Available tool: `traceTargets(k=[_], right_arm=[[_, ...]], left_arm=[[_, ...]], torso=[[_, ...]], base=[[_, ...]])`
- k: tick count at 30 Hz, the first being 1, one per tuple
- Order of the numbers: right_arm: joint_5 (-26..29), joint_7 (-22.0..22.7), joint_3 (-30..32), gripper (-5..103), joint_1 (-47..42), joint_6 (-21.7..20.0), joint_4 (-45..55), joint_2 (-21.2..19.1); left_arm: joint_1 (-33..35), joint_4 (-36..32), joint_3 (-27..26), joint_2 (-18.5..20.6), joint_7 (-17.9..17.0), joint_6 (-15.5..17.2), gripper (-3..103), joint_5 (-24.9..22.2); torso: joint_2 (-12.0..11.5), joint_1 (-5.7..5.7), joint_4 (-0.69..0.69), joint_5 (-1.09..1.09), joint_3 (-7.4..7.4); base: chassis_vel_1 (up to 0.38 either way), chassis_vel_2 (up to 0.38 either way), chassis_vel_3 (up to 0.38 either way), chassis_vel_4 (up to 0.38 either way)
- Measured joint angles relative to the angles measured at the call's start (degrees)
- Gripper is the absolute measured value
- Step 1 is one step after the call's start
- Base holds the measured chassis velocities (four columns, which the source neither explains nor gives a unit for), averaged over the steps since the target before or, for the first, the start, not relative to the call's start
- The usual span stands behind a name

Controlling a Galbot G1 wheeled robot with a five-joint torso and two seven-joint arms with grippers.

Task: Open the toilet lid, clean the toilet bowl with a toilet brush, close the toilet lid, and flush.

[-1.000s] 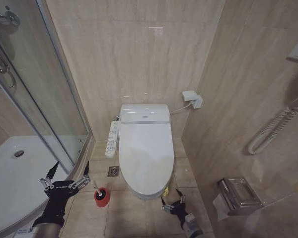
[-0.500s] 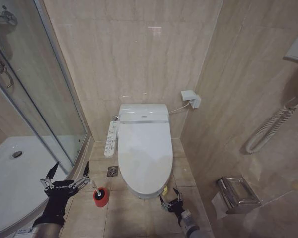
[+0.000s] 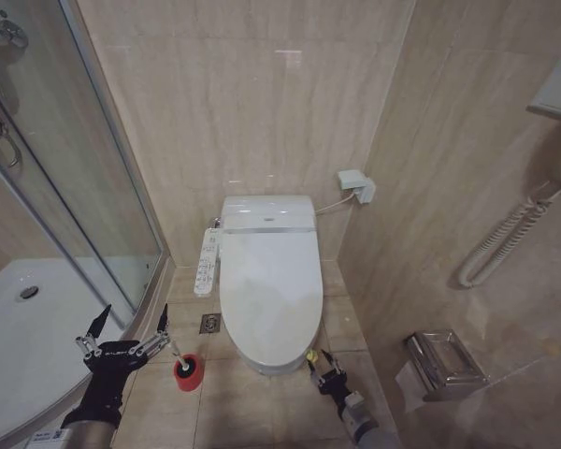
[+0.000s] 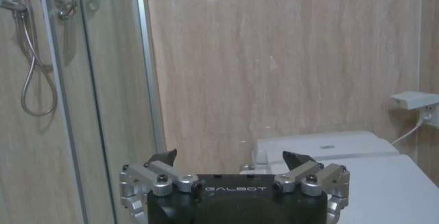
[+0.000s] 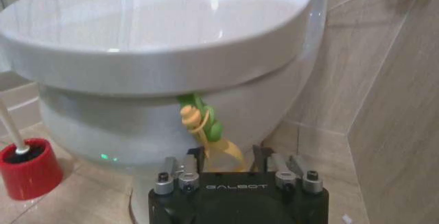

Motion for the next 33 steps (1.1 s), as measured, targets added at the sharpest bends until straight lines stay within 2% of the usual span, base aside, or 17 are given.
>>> traceTargets(k=[6, 7, 14, 15, 21, 33], right_arm=[[-0.01, -0.7, 0.53, 48, 0.04, 0.75, 0.03, -0.22], [-0.01, -0.82, 0.6, 21, 0.04, 0.92, 0.03, -0.23], [-0.11, -1.29, 0.98, 21, -0.05, 1.44, 0.06, -0.27], [-0.27, -1.46, 1.22, 1, -0.14, 1.54, 0.15, -0.33], [-0.45, -1.08, 2.53, 1, -0.44, 1.62, 0.75, -0.52], [-0.13, 3.06, 6.78, 1, -0.3, 0.5, 2.72, -0.12]], left_arm=[[0.0, 0.0, 0.0, 0.0, 0.0, 0.0, 100, 0.0], [0.0, 0.0, 0.0, 0.0, 0.0, 0.0, 100, 0.0], [0.0, 0.0, 0.0, 0.0, 0.0, 0.0, 100, 0.0], [0.0, 0.0, 0.0, 0.0, 0.0, 0.0, 100, 0.0], [0.0, 0.0, 0.0, 0.0, 0.0, 0.0, 100, 0.0], [0.0, 0.0, 0.0, 0.0, 0.0, 0.0, 100, 0.0]], torso=[[0.0, 0.0, 0.05, 0.02, 0.0], [0.0, 0.0, 0.05, 0.02, 0.0], [0.0, 0.0, 0.05, 0.01, 0.0], [0.0, 0.0, 0.05, 0.02, 0.0], [0.0, 0.0, 0.06, 0.01, 0.0], [0.0, 0.0, 0.04, 0.02, 0.01]], base=[[0.0, 0.0, 0.0, 0.0], [0.0, 0.0, 0.0, 0.0], [0.0, 0.0, 0.0, 0.0], [0.0, 0.0, 0.0, 0.0], [0.0, 0.0, 0.0, 0.0], [0.0, 0.0, 0.0, 0.0]])
